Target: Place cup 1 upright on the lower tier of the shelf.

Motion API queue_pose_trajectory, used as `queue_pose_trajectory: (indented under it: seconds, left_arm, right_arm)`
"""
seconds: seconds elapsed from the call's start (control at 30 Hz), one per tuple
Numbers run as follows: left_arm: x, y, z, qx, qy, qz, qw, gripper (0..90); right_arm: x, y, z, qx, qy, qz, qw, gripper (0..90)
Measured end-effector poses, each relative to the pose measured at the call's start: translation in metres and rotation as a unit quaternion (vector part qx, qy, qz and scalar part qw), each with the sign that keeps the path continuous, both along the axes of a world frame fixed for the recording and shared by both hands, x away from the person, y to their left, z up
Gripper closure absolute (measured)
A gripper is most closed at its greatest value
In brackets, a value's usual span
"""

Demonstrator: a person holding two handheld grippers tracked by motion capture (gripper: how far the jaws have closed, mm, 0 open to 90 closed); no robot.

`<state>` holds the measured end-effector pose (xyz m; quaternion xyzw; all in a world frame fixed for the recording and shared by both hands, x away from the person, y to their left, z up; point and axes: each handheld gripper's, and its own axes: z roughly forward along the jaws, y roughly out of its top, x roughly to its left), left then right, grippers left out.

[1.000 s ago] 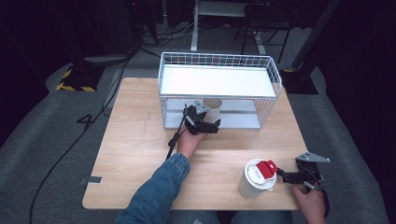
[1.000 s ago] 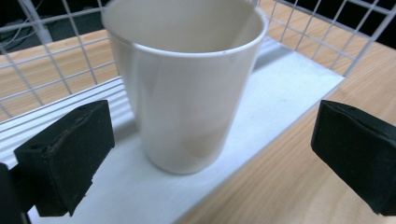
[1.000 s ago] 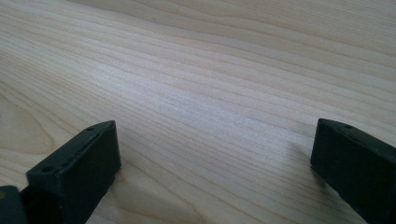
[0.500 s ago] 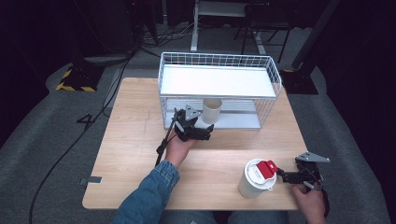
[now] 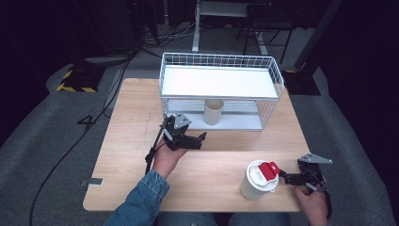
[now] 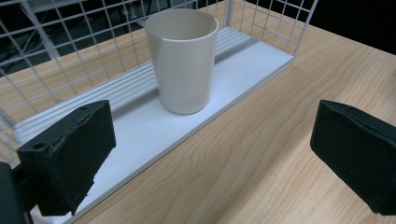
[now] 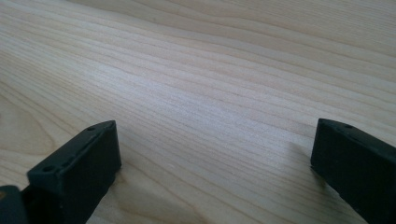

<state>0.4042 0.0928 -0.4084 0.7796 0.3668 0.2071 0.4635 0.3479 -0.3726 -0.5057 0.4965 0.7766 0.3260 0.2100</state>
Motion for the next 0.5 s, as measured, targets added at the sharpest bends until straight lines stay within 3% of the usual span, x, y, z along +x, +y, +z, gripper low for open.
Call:
queue_pose_trajectory:
  seconds: [0.27,0.5]
  left_arm:
    - [-0.015,0.022,0.005,0.000,0.001,0.005,1.0000,1.4]
    - [-0.033,0.035,0.000,0.006,0.012,0.007,0.9999,1.8]
  right_arm:
    - [0.000,0.000,0.000,0.000,0.000,0.000,1.0000,1.5]
    - [0.000,0.000,0.000,0.000,0.000,0.000,1.0000,1.6]
